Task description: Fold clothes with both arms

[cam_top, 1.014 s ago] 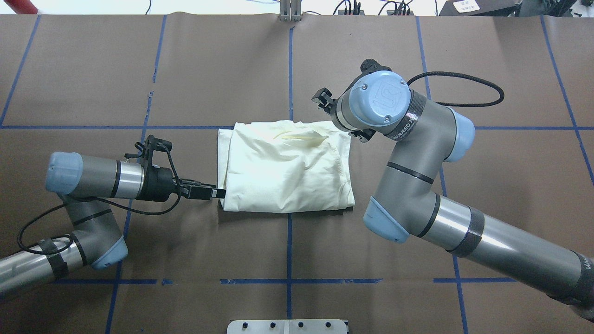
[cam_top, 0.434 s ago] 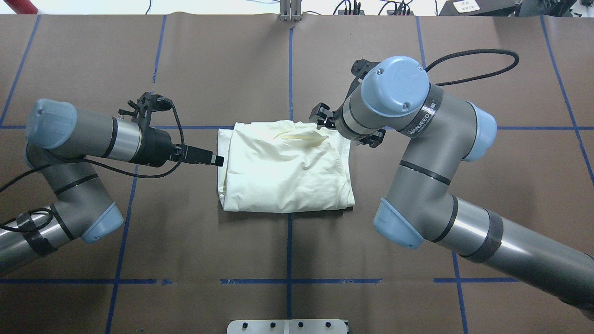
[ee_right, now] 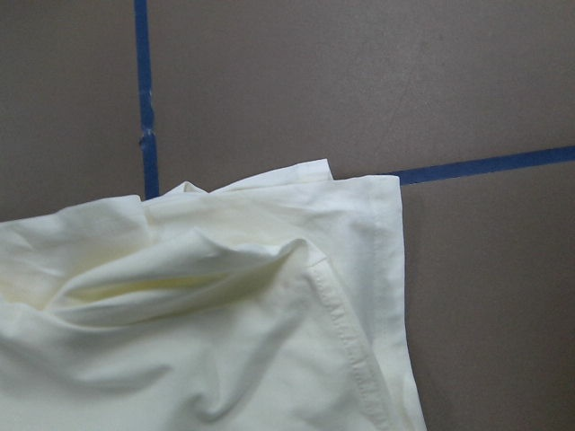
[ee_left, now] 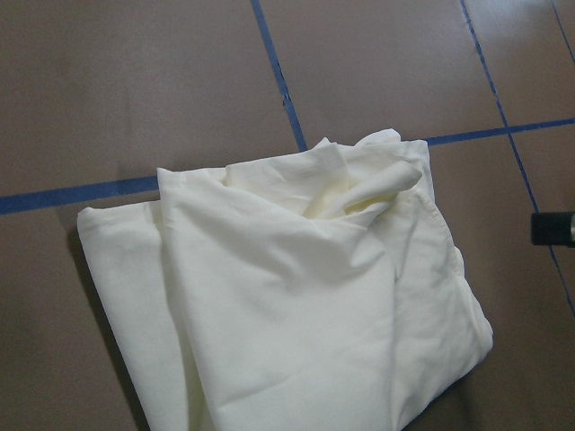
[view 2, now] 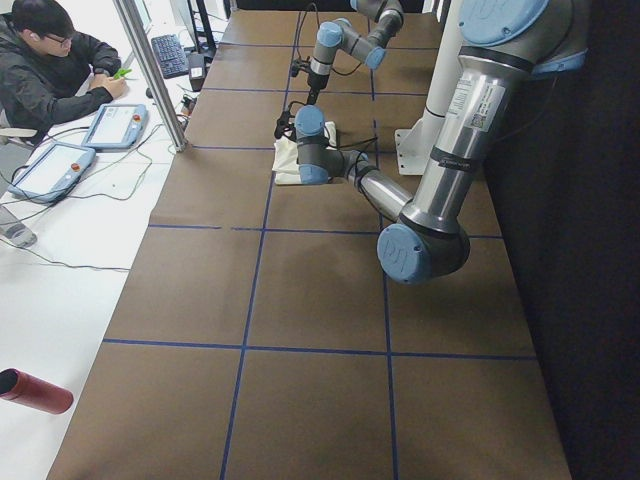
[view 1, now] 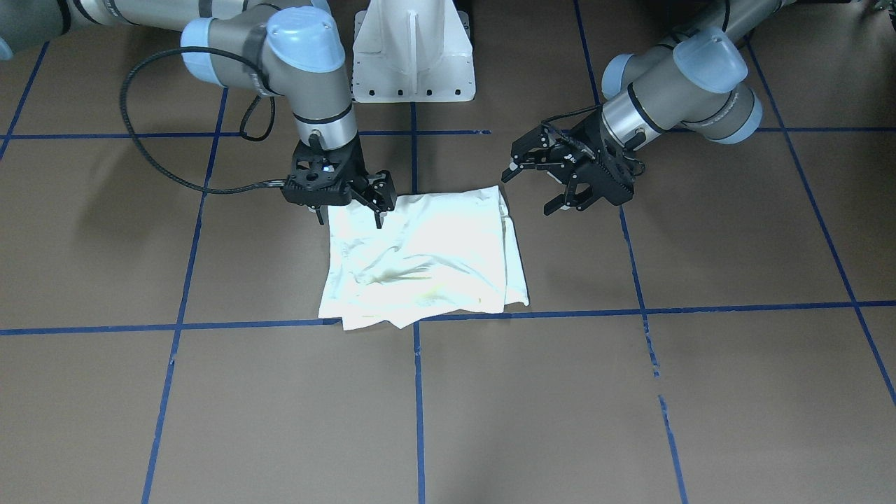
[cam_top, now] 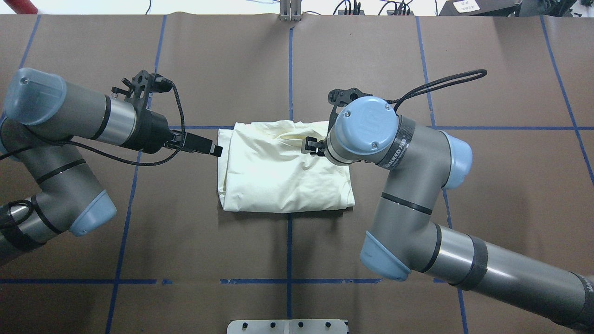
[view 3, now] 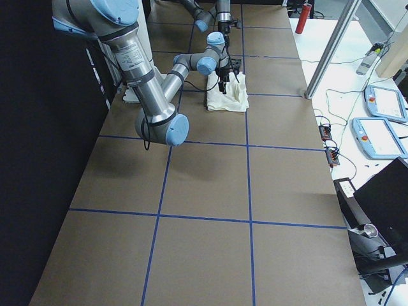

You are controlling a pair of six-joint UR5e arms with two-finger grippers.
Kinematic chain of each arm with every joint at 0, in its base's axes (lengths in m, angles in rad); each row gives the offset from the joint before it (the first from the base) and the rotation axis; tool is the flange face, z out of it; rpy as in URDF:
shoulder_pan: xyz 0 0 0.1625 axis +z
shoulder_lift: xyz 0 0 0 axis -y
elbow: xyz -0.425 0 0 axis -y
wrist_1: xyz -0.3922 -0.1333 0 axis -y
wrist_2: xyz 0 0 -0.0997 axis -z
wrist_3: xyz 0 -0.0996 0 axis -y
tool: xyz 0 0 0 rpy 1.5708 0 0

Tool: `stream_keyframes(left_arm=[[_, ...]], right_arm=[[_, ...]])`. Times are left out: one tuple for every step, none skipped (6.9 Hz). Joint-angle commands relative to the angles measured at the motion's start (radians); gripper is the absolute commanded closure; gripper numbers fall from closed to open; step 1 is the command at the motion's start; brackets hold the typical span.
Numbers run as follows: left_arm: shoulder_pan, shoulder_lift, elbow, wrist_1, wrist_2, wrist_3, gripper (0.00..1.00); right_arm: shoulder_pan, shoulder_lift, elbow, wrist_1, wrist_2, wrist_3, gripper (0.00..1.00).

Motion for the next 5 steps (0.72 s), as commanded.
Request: stream_keyframes(left_arm=[[-0.009,0.002,-0.017,0.012,-0.027,0.017,0.00],[-0.009,0.003,-0.026,0.012,-0.029,0.017,0.00],[-0.009,0.003,-0.029,0.012,-0.031,0.017,0.00],[-0.009,0.005,-0.031,0.012,-0.029,0.017,0.00],[-0.009,0.007,-0.031,0.012,-0.031,0.017,0.00]], right_arm=[[-0.030,0.040,-0.107,-0.017,-0.099,-0.041,0.00],[-0.030,0.081,-0.170,-0.014,-0.110,-0.050,0.00],[-0.030,0.086,-0.201,-0.013,-0.112,-0.059,0.00],[-0.030,0.099,-0.235,-0.011,-0.115,-0.061,0.00],[-0.030,0.118,-0.272,-0.011,-0.130,-0.061,0.00]])
